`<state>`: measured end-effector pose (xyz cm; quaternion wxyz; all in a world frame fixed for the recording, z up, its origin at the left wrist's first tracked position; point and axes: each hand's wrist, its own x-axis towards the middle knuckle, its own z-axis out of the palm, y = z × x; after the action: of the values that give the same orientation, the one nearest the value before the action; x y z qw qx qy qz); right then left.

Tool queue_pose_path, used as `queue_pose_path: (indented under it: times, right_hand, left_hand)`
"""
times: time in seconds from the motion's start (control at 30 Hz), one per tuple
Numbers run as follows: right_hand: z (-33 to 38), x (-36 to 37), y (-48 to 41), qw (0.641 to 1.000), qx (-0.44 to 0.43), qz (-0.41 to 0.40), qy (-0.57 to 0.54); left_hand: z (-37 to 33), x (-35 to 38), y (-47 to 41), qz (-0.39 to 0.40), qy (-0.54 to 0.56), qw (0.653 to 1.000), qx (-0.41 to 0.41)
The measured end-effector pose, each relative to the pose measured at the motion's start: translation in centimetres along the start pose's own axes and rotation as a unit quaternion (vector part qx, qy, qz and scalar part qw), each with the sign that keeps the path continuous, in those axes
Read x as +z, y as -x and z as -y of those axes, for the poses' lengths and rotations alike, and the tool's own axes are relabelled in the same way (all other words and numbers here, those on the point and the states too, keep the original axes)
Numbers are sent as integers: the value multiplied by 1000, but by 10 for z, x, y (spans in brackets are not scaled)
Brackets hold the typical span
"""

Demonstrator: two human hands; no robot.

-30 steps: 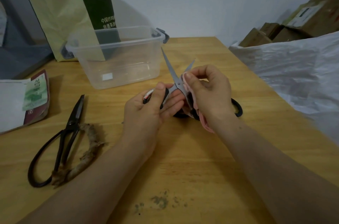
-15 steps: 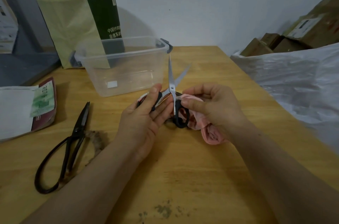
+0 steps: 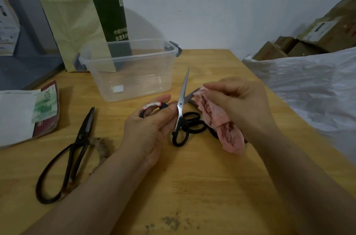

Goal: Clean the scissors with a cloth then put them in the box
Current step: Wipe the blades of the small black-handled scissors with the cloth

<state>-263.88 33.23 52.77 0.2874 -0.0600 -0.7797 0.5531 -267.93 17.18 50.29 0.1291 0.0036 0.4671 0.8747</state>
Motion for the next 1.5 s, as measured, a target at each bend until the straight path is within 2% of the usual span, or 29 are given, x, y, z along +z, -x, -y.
queue_pose_path:
  times: [0.1, 0.3, 0.47, 0.57, 0.67, 0.77, 0.87, 0.93, 1.0, 1.1, 1.37, 1.5]
  right_hand:
    - [-2, 13, 6, 996, -60, 51, 28]
    - [-15, 24, 4, 980, -137, 57, 131]
    - [-15, 22, 3, 987, -120, 43, 96]
    - [-15, 21, 2, 986, -110, 20, 124]
    - [-16, 18, -2, 984, -103, -21, 146]
    - [-16, 11, -5, 989, -82, -63, 109]
    - [-12, 9, -2, 995, -77, 0, 64]
    - [-13, 15, 0, 987, -110, 63, 101]
    - [-16, 19, 0, 981, -139, 78, 112]
    - [-18, 19, -2, 989, -120, 51, 66]
    - [-20, 11, -12, 987, -103, -60, 105]
    - [-24, 2, -19, 985, -45, -149, 80]
  left_hand:
    - [-1, 2, 4, 20, -15, 1000, 3]
    - [3, 3, 6, 12, -66, 997, 37]
    - [4, 5, 8, 34, -92, 994, 56]
    - [4, 5, 10, 45, -95, 993, 57]
    - [6, 8, 11, 42, -97, 993, 54]
    - [7, 9, 13, 30, -84, 995, 50]
    - [5, 7, 11, 17, -70, 996, 50]
    - [3, 6, 10, 16, -65, 997, 49]
    - [3, 5, 10, 19, -71, 996, 46]
    - [3, 6, 11, 30, -85, 995, 47]
    - [7, 8, 15, 68, -125, 988, 55]
    - [10, 8, 14, 61, -124, 990, 36]
